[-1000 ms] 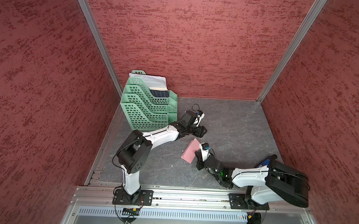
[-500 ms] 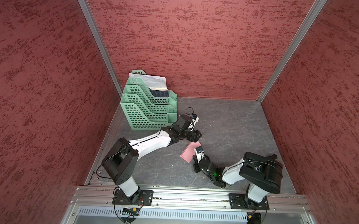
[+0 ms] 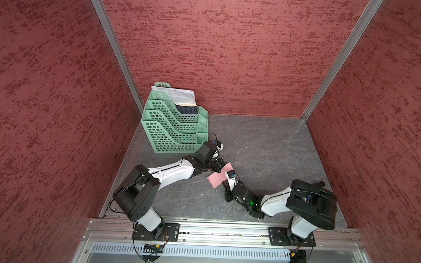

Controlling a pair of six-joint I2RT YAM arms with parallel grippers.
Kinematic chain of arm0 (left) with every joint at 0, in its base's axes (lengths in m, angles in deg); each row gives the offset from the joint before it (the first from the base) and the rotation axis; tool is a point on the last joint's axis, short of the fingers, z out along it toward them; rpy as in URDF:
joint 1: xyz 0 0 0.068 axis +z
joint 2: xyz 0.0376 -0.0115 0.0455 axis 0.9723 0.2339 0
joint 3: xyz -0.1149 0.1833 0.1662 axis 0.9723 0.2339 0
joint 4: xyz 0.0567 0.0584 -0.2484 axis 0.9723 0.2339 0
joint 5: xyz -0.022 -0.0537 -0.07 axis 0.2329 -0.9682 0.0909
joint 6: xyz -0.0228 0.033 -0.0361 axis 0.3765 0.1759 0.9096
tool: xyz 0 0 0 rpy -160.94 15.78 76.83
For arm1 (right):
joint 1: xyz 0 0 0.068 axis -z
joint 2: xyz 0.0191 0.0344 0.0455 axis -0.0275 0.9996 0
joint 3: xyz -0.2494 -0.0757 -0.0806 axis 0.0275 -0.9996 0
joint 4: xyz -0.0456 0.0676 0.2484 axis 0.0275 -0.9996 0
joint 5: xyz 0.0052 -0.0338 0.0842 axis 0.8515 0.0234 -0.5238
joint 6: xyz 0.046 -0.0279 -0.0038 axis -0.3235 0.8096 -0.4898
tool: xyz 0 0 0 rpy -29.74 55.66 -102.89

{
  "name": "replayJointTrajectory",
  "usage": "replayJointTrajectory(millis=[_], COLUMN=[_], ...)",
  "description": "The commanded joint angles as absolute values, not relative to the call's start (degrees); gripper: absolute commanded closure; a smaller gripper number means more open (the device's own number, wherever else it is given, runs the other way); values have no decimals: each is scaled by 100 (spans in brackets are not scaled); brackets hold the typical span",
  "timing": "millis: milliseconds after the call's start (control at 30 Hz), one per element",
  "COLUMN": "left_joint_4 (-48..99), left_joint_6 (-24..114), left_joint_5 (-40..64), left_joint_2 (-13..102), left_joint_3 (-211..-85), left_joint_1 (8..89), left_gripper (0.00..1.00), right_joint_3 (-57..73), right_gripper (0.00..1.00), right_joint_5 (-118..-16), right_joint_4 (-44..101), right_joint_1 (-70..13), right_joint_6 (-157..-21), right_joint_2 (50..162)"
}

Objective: Fold the square paper along the opposite sides
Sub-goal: Smooth out the paper at the center of the board.

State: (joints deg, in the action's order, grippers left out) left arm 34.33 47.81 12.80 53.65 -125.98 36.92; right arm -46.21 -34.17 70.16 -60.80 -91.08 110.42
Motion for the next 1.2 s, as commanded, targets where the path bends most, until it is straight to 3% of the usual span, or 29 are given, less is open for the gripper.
replayJointTrajectory(millis=[0, 500, 1167], left_joint_4=[3144, 3019, 2597], left_joint_6=[4848, 4935, 5190], left_joint_5=[1525, 2504, 2470], left_joint_2=[5543, 5289, 5582], left_joint_3=[-12502, -11792, -11285], left_joint_1=[3537, 3153, 3207], left_gripper=[80, 84, 83], right_joint_3=[-4720, -4744, -4248], right_gripper=[100, 100, 100], right_joint_5=[-3011, -2824, -4044], right_joint_4=[6862, 7409, 7960], right_joint_1=[-6109, -6109, -6109], right_joint_6=[-8801, -8209, -8468], right_joint_2=[10733, 11016, 12109])
